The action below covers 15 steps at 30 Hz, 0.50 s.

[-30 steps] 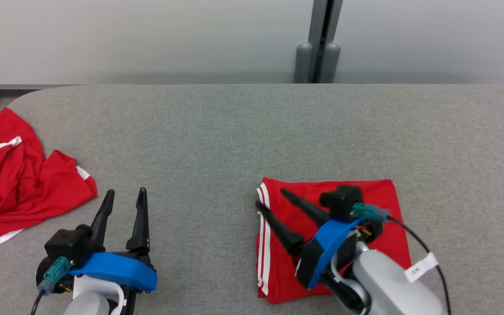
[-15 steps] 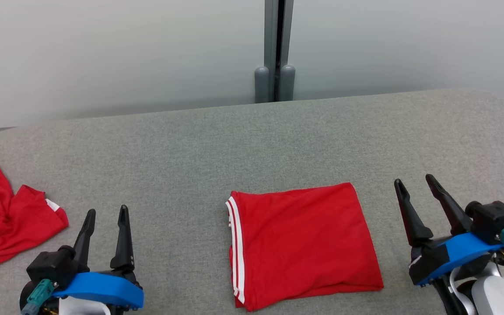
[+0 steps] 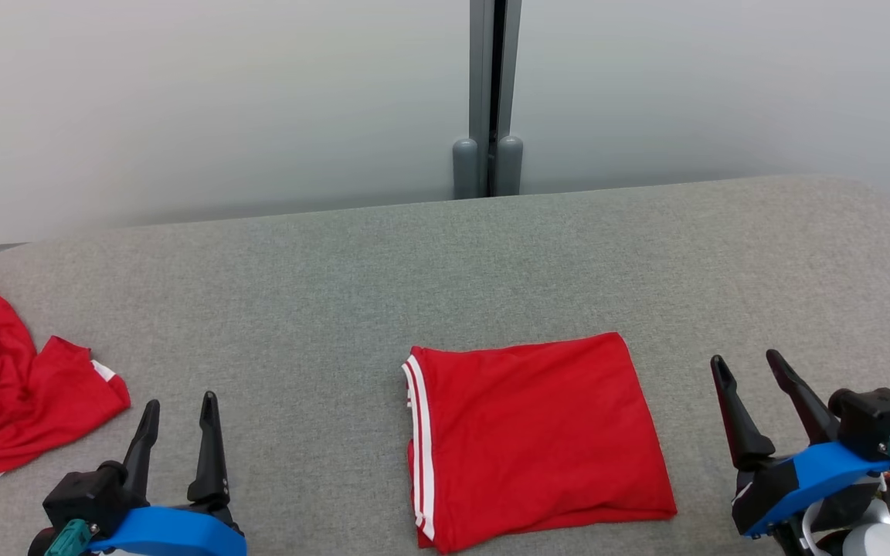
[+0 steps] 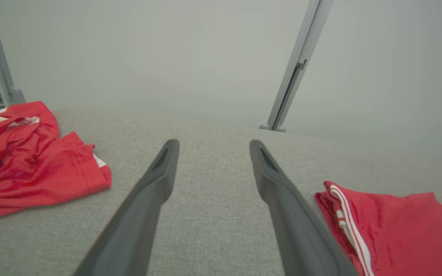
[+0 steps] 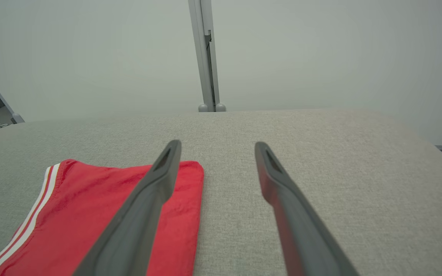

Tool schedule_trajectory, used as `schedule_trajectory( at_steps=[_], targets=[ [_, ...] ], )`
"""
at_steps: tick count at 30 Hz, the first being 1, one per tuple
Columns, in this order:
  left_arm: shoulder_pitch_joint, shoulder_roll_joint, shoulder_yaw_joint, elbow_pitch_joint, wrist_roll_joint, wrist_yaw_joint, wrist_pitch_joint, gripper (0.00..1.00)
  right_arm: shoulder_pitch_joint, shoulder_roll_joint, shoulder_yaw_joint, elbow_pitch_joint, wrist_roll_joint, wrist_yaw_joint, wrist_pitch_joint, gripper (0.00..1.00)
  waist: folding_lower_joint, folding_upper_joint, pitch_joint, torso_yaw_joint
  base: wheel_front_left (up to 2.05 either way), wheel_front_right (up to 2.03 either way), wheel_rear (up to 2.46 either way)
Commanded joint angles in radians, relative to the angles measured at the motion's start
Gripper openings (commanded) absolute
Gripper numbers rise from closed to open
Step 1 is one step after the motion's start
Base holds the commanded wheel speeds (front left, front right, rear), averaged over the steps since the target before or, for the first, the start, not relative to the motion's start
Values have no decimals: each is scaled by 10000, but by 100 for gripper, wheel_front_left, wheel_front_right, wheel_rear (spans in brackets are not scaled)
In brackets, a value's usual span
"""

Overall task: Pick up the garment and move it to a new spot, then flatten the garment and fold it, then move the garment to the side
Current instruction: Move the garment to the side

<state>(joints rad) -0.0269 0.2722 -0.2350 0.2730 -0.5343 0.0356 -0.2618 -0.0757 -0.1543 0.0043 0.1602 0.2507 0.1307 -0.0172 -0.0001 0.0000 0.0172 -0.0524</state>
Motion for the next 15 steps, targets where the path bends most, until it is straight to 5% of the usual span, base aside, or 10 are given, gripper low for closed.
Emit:
schedule_trajectory(
  at_steps=[1, 15],
  targets=[
    [22, 53, 65, -54, -16, 54, -43, 100, 157, 48, -33, -59, -53, 1, 42, 100, 1, 0, 5, 8, 0, 0, 0],
    [-199, 191, 71, -193, -60, 149, -2, 100, -295, 231, 123, -137, 178, 1, 876, 100, 1, 0, 318, -45, 0, 0, 0]
  ],
)
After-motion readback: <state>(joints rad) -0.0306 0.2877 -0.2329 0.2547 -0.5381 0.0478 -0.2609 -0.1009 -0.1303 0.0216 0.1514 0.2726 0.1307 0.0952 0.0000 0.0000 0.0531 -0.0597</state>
